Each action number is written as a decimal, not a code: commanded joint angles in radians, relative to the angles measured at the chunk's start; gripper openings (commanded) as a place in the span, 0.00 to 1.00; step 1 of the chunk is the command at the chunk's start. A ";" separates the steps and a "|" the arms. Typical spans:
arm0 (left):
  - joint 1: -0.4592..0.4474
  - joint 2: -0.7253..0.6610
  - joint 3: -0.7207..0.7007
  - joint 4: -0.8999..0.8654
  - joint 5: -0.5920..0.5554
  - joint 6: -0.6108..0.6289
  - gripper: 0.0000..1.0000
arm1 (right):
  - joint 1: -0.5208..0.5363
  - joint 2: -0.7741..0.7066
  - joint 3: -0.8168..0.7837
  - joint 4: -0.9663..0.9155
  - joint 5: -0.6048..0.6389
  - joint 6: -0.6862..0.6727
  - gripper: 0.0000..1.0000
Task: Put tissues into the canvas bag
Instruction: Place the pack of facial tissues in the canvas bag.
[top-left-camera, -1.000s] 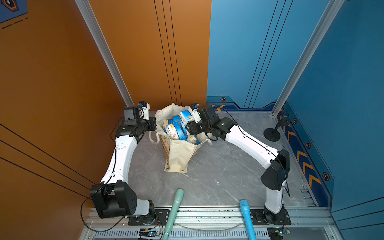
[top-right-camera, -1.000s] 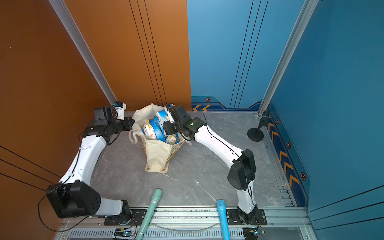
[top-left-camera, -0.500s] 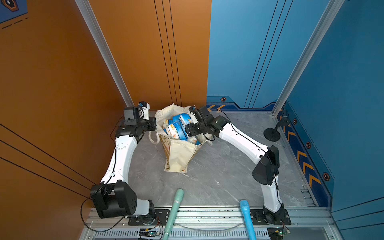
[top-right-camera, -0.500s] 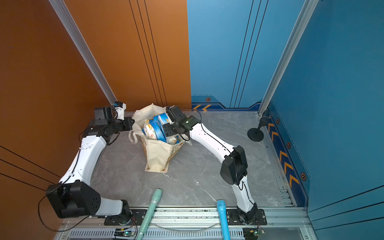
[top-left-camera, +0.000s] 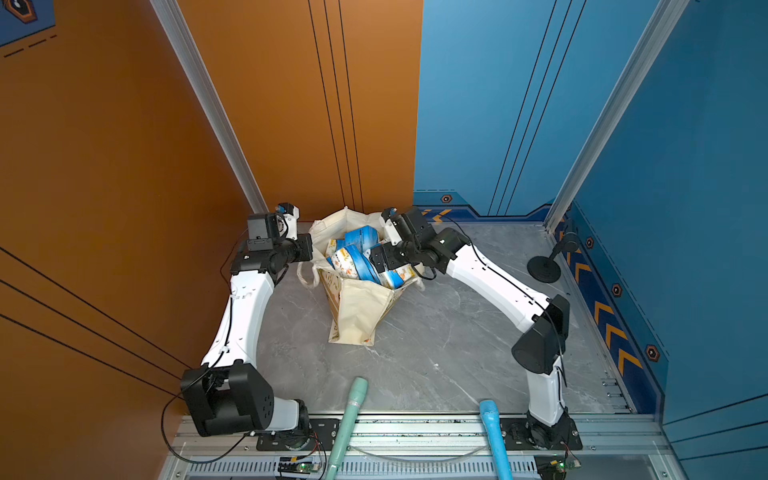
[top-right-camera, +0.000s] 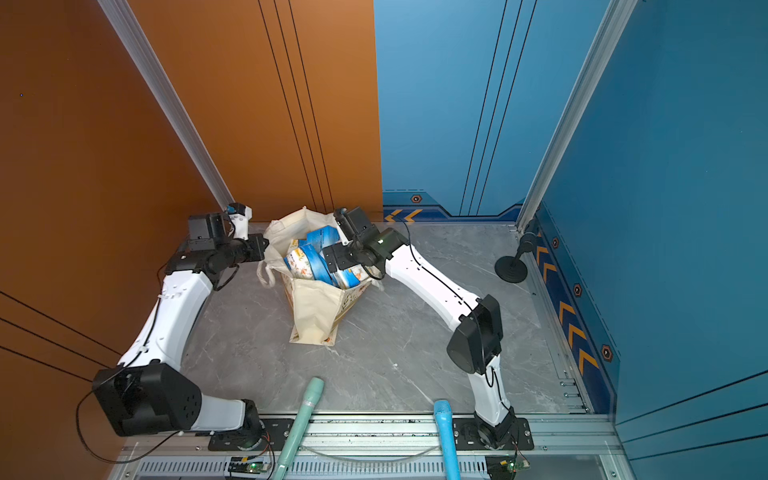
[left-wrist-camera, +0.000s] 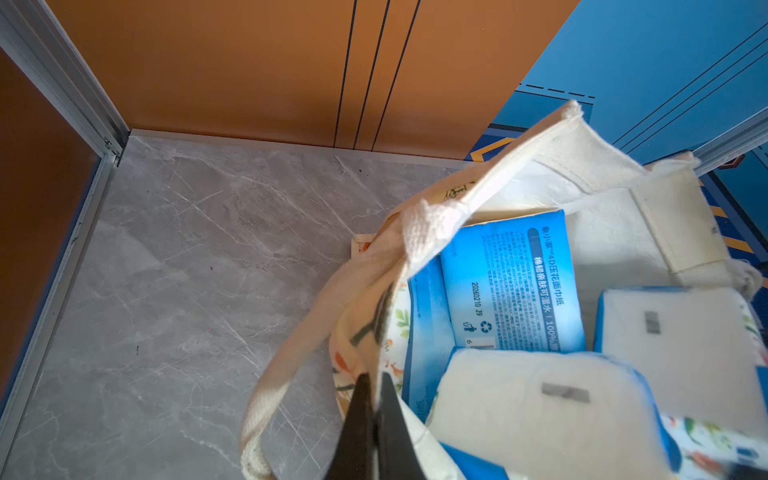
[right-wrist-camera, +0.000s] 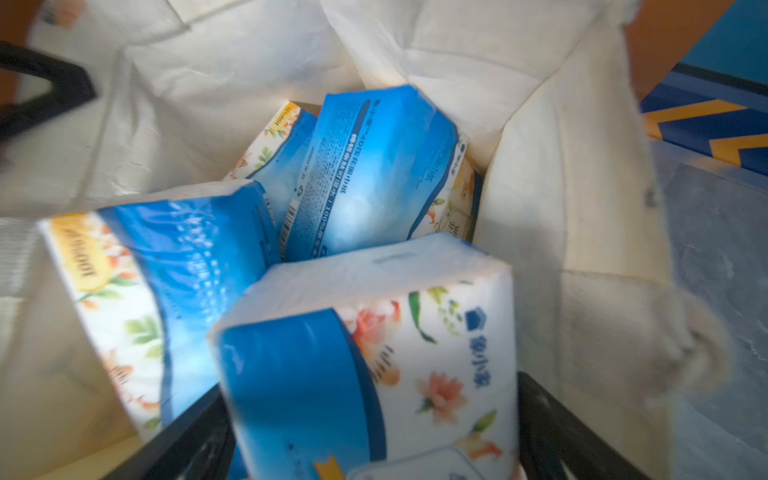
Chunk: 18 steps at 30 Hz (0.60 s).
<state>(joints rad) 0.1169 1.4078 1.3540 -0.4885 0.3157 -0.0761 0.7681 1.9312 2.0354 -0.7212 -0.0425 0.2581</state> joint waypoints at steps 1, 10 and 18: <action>0.006 0.017 -0.016 -0.028 0.017 -0.002 0.00 | -0.044 -0.162 -0.070 0.095 -0.037 0.000 0.98; 0.008 0.015 -0.015 -0.028 0.018 -0.001 0.00 | -0.175 -0.253 -0.298 0.095 -0.057 0.052 0.62; 0.008 0.013 -0.015 -0.029 0.021 -0.002 0.00 | -0.186 -0.238 -0.385 0.080 -0.123 0.085 0.39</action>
<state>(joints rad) 0.1169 1.4078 1.3540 -0.4885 0.3168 -0.0761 0.5831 1.7031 1.6627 -0.6262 -0.1360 0.3225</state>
